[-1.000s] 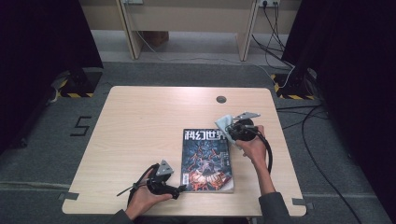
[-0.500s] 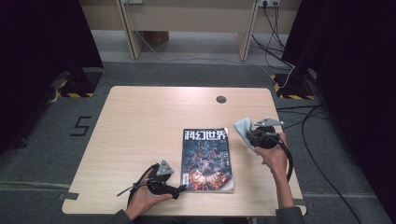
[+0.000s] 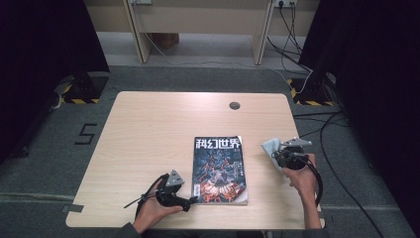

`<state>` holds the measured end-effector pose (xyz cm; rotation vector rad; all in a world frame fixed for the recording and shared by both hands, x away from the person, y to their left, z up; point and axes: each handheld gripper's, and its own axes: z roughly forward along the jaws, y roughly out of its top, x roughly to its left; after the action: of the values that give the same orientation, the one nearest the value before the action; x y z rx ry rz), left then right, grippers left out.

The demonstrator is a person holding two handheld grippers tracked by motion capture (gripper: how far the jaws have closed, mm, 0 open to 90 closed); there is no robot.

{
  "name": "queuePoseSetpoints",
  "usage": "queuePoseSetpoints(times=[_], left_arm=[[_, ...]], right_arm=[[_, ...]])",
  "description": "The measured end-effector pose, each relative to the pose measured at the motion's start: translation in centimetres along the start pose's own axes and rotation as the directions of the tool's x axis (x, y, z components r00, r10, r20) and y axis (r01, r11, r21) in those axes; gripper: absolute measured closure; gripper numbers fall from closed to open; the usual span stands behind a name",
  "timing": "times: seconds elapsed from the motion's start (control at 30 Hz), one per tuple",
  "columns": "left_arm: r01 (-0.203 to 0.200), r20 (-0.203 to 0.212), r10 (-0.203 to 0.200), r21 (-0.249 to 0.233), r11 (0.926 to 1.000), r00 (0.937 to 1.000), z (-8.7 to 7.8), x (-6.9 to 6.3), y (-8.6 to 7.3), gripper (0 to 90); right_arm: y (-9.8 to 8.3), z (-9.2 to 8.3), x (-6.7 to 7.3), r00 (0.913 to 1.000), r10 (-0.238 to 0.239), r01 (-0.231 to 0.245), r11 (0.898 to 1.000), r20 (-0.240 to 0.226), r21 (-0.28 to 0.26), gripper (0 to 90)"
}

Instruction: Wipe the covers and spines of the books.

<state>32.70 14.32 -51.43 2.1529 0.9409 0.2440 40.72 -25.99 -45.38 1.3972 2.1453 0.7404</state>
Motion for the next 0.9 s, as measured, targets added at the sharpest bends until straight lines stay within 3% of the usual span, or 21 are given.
queuePoseSetpoints(times=[0.23,0.37,0.5,0.67,0.9], left_arm=[[0.002,0.001,-0.002,-0.002,1.0000,1.0000,0.0,0.0,0.0,13.6],[0.001,-0.001,-0.001,-0.004,1.0000,1.0000,0.0,0.0,0.0,13.8],[0.002,0.001,-0.002,-0.005,1.0000,1.0000,0.0,0.0,0.0,13.7],[-0.001,-0.001,0.001,-0.001,1.0000,1.0000,0.0,0.0,0.0,13.8],[-0.001,-0.001,0.001,0.000,1.0000,1.0000,0.0,0.0,0.0,13.8]], right_arm=[[-1.3,2.0,0.4,0.9995,-0.031,0.031,0.993,-0.005,0.117,74.2],[-1.7,2.6,0.3,0.9999,-0.004,0.005,0.990,-0.012,0.143,67.9],[-1.6,2.2,0.0,0.9995,0.033,-0.033,0.991,-0.002,0.126,58.1],[-0.8,1.1,0.2,0.9978,0.058,-0.059,0.997,0.033,0.052,49.0],[0.3,0.6,2.4,0.9985,0.037,-0.037,0.999,-0.041,0.002,42.8]])
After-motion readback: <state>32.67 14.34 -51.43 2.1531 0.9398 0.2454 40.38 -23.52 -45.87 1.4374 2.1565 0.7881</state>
